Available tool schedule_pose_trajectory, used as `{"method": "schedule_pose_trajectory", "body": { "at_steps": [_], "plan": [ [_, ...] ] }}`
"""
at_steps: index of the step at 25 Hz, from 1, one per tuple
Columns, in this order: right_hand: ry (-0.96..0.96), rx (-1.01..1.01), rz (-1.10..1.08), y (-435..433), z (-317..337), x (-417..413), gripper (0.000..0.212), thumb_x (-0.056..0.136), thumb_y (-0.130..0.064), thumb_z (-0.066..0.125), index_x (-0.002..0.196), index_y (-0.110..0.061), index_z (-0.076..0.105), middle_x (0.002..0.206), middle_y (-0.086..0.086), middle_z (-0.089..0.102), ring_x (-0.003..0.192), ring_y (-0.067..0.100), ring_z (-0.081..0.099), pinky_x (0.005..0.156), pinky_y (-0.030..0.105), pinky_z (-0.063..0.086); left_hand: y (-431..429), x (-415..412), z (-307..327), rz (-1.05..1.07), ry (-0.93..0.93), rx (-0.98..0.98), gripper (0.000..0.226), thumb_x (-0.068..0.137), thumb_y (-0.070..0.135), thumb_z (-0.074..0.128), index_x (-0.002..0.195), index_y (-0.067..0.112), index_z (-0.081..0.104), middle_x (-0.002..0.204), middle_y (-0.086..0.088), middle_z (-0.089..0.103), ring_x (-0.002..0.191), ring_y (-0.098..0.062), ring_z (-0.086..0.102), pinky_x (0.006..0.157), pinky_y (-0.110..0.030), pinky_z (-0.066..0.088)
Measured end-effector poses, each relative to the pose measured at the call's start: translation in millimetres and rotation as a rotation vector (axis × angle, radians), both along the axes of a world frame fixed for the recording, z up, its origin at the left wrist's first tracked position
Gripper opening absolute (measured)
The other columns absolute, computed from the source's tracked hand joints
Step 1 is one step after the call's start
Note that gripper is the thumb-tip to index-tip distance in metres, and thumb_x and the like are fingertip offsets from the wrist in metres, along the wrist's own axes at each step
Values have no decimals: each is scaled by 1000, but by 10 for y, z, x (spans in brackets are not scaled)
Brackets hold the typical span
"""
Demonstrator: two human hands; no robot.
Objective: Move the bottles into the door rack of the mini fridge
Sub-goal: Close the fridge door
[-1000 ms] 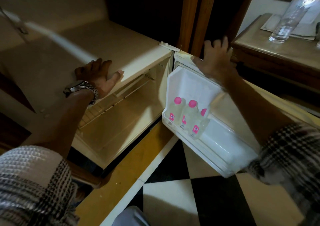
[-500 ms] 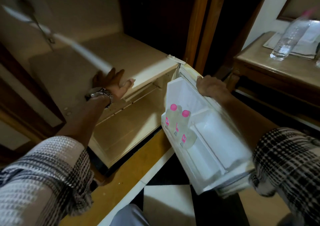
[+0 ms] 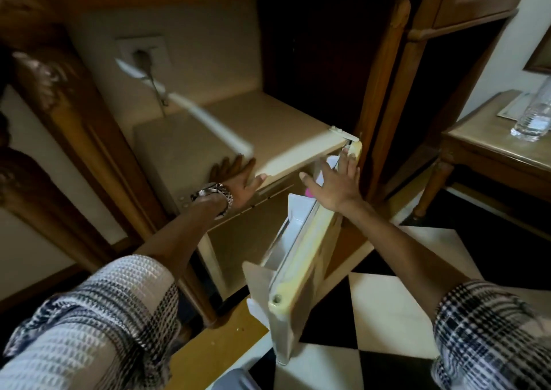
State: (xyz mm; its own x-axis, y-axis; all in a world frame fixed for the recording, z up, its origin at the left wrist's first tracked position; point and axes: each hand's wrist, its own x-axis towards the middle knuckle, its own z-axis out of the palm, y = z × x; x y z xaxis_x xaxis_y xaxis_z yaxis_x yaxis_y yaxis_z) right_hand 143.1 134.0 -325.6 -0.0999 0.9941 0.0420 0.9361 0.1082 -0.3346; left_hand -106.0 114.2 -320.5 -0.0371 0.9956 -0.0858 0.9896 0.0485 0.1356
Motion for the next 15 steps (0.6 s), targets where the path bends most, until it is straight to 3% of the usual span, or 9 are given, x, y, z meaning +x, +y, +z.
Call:
{"method": "schedule_pose_trajectory", "body": {
  "at_steps": [2, 4, 8, 11, 15],
  "plan": [
    [-15, 67, 83, 18, -8, -190, 75, 99, -72, 28, 162, -32, 23, 172, 16, -11, 159, 37, -16, 125, 56, -9, 21, -52, -8, -26, -2, -6, 66, 96, 67, 13, 157, 44, 2, 168, 8, -10, 154, -24, -9, 121, -43, -7],
    [-26, 123, 170, 52, -1, -367, 67, 103, -63, 29, 159, -27, 35, 173, 14, 0, 161, 31, -7, 126, 55, -7, 56, -108, 2, -40, -17, -18, 64, 97, 62, 14, 157, 43, 5, 168, 7, -7, 154, -23, -7, 121, -42, -5],
    [-56, 255, 365, 118, 42, -703, 50, 106, -40, 37, 148, -17, 53, 164, 12, 36, 156, 26, 27, 129, 45, 18, 62, -139, 4, -22, -45, -45, 73, 88, 72, 9, 156, 46, 5, 168, 9, -7, 154, -20, -9, 121, -43, -7],
    [-151, 327, 354, 197, 111, -879, 42, 104, -37, 39, 133, -17, 62, 140, 9, 58, 135, 27, 49, 112, 43, 37, -23, -65, -14, -11, -11, 15, 93, 72, 87, 6, 156, 45, 5, 168, 9, -5, 154, -21, -7, 120, -44, -5],
    [-241, 429, 360, 299, 120, -892, 41, 102, -40, 37, 121, -16, 65, 118, 12, 61, 114, 32, 54, 96, 46, 40, -87, -64, -70, -52, 65, 111, 110, 61, 93, 20, 157, 42, 3, 169, 6, -2, 154, -22, -4, 121, -45, -2]
  ]
}}
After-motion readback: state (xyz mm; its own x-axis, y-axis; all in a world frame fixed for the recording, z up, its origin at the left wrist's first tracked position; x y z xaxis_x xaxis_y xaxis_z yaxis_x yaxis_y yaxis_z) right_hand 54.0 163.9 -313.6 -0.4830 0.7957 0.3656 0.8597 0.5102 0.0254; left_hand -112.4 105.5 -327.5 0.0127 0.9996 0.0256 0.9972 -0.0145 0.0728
